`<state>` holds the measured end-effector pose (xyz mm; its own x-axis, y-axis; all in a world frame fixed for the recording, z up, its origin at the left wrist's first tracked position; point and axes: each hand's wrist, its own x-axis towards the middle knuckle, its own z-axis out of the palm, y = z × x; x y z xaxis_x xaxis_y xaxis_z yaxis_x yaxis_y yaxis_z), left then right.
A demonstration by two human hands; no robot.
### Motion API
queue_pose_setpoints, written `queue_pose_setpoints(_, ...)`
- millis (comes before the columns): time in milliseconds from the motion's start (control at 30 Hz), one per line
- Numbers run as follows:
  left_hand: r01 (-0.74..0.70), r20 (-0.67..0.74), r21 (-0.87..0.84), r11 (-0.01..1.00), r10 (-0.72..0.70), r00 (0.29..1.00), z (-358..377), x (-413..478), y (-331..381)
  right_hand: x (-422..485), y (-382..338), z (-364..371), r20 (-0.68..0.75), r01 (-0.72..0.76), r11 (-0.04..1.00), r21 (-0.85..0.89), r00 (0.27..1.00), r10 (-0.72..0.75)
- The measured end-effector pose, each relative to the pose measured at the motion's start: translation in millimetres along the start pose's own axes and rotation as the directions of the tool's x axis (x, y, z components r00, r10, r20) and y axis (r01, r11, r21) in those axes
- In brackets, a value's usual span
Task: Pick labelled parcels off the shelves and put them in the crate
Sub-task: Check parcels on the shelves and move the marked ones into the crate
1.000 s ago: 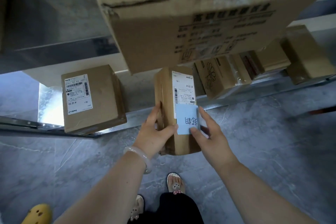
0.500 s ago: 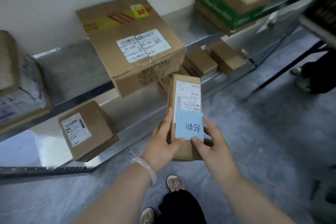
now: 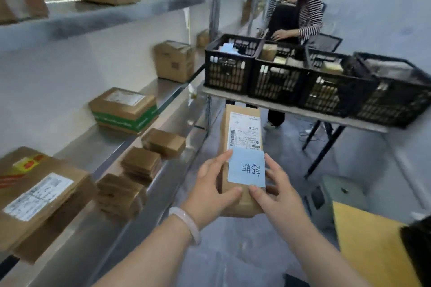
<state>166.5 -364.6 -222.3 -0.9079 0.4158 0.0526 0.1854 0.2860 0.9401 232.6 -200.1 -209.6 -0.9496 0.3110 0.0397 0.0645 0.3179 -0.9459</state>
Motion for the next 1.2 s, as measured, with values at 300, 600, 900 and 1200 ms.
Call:
queue_pose_setpoints(300,-0.173,0.347,-0.131,0.976,0.209,0.914,142,70,118,-23,-2,-172,-0.378,-0.025,0.999,-0.026,0.926,0.013)
queue_pose_setpoints(600,-0.147,0.703,-0.235,0.961,0.273,0.656,249,105,208,-57,-13,-315,-0.698,-0.095,0.982,0.164,0.692,0.184)
queue_pose_setpoints(900,-0.253,0.946,-0.21,0.944,0.262,0.193,356,132,278,-99,-2,-409,-0.819,0.102,0.832,0.545,0.275,0.503)
queue_pose_setpoints(1200,0.191,0.955,-0.252,0.949,0.212,0.209,448,126,283,-123,11,-423,-0.849,0.513,0.809,0.286,-0.255,0.462)
